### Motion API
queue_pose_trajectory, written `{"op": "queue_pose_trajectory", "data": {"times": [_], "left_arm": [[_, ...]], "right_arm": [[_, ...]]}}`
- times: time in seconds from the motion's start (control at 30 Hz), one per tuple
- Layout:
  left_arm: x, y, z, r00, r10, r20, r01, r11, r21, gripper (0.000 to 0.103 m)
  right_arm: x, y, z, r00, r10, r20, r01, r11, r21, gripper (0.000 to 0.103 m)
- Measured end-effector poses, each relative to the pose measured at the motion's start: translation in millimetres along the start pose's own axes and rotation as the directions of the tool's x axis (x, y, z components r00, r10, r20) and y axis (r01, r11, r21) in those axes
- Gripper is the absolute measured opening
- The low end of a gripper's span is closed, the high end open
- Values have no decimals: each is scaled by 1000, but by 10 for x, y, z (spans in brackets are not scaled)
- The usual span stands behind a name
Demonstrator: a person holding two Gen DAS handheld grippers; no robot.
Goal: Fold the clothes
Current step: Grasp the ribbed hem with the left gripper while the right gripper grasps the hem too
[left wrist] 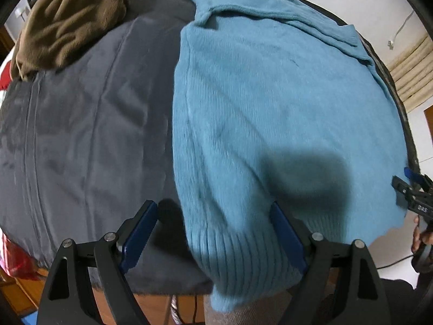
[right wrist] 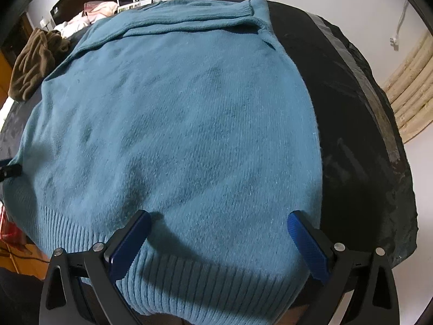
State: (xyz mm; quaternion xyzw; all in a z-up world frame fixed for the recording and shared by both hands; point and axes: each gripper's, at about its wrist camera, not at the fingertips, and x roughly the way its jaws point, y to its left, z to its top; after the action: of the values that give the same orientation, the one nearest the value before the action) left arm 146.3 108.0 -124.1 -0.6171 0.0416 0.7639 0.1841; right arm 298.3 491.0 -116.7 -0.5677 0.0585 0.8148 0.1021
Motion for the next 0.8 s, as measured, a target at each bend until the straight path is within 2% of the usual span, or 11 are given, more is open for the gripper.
{"op": "queue_pose_trajectory", "data": {"times": [0.2,0.27,0.4,0.53,0.63,0.73,0.8], "left_arm": [[-15,4,-121,995,-99,-8,99,995,-26,87],[-5,-52,-116,994,-112,-9,112,994,-9,83],[0,-75,-79,993,-121,-9,122,993,5,58],[-7,-49,-49,991,-131,-7,131,991,-13,46],[-13,-41,-25,991,-137,-6,137,990,-22,45],[-18,-33,-1,990,-143,-6,143,989,-32,45],[-24,-22,9,989,-147,-5,147,988,-38,45]], "right_arm": [[14,-26,0,1000,1,21,-1,1000,-5,102],[20,-35,4,1000,1,27,-1,1000,-5,102],[-20,-120,-3,1000,16,25,-16,1000,11,102],[-159,-446,-72,998,-17,55,12,995,103,102],[-104,-741,-16,999,-21,43,12,979,203,102],[-176,-701,-196,999,-5,41,-6,964,266,102],[-211,-615,-265,999,5,43,-15,966,257,102]]}}
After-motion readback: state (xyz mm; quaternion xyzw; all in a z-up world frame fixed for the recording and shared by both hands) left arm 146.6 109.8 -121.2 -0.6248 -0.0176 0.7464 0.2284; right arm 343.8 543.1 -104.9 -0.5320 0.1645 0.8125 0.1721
